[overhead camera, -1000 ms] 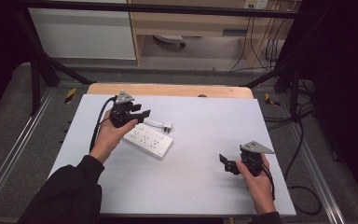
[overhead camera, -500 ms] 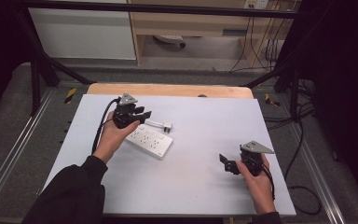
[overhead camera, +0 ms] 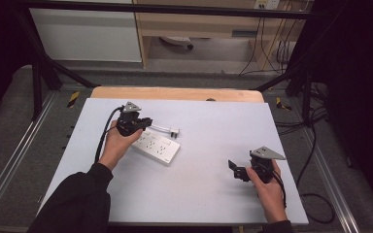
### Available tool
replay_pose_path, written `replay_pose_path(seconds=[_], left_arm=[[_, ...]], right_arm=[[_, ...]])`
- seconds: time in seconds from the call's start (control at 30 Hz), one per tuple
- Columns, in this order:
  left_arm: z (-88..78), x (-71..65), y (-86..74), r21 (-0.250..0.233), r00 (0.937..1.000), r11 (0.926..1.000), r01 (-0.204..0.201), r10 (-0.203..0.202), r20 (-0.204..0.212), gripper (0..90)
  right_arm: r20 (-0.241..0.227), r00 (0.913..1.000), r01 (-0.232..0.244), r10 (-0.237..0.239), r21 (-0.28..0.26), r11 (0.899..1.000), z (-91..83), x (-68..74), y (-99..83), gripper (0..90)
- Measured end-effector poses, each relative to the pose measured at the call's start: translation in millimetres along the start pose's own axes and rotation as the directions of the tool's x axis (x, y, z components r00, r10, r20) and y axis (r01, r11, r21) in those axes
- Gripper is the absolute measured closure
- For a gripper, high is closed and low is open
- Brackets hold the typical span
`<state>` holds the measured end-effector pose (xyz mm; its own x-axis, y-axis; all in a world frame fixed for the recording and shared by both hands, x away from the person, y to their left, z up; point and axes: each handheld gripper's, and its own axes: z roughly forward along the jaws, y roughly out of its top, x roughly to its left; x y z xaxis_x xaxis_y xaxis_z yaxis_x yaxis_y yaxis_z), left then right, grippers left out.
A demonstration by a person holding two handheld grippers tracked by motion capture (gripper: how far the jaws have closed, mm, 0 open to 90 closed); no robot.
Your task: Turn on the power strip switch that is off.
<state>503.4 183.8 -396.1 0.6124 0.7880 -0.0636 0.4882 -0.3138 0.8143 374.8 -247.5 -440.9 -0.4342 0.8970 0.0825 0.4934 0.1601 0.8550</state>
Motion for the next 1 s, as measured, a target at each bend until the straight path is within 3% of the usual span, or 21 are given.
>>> replay_pose_path(seconds=[0.23,1.0], left_arm=[[4.0,-4.0,-8.3,0.020,0.9993,0.9998,-0.001,0.000,0.036,89.9],[16.2,-7.2,-23.5,0.063,0.9997,0.9980,0.010,-0.012,0.022,90.0]], right_arm=[[0.001,1.0000,0.002,-0.002,0.001,1.000,0.0,-0.1,0.1,4.0],[0.004,1.0000,-0.008,0.008,-0.003,1.000,-0.1,-1.8,0.2,4.0]])
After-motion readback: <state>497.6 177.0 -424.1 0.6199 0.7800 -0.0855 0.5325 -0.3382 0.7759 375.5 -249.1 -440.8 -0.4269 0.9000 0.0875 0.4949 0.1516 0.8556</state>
